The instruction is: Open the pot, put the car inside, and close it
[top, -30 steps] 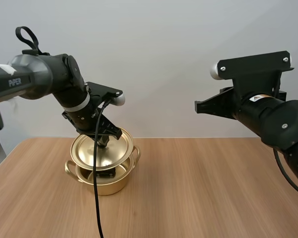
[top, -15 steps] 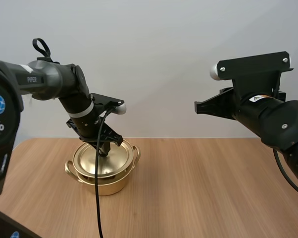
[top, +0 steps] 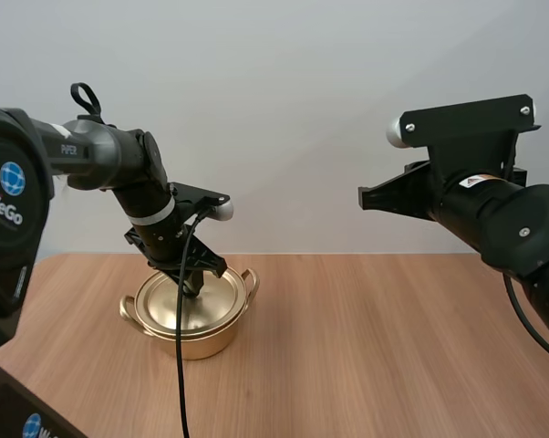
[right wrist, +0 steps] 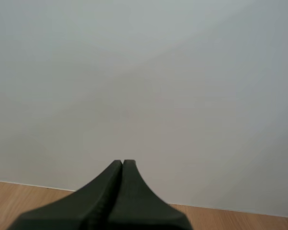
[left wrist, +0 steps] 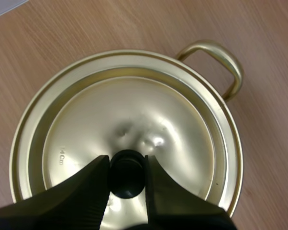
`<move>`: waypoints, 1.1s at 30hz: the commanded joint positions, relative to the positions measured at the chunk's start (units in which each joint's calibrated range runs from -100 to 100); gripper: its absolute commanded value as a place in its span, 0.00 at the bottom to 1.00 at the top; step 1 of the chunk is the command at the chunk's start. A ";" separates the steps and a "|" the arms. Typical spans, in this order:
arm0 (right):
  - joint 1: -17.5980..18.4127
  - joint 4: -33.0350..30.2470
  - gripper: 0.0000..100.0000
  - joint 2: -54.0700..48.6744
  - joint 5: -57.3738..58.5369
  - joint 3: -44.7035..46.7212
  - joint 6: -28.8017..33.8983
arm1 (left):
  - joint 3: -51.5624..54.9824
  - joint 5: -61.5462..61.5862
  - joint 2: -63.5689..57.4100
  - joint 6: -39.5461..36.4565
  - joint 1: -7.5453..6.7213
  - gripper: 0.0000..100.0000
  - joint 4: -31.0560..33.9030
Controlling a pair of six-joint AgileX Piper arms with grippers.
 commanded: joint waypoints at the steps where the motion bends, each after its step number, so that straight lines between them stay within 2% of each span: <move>1: -0.03 -0.08 0.00 -0.01 0.13 -0.03 0.06 | 0.84 -1.09 0.05 0.07 0.03 0.00 0.03; 29: -0.03 -0.07 0.00 -0.01 0.31 -0.03 0.06 | 2.44 -4.58 0.05 0.07 0.03 0.00 0.34; 31: -0.03 -0.07 0.00 -0.01 0.51 -0.03 0.06 | 2.44 -4.58 0.05 0.07 0.03 0.04 0.34; 33: -0.03 -0.07 0.00 -0.01 0.92 -0.03 0.06 | 2.44 -4.58 0.05 -0.06 0.03 0.14 0.34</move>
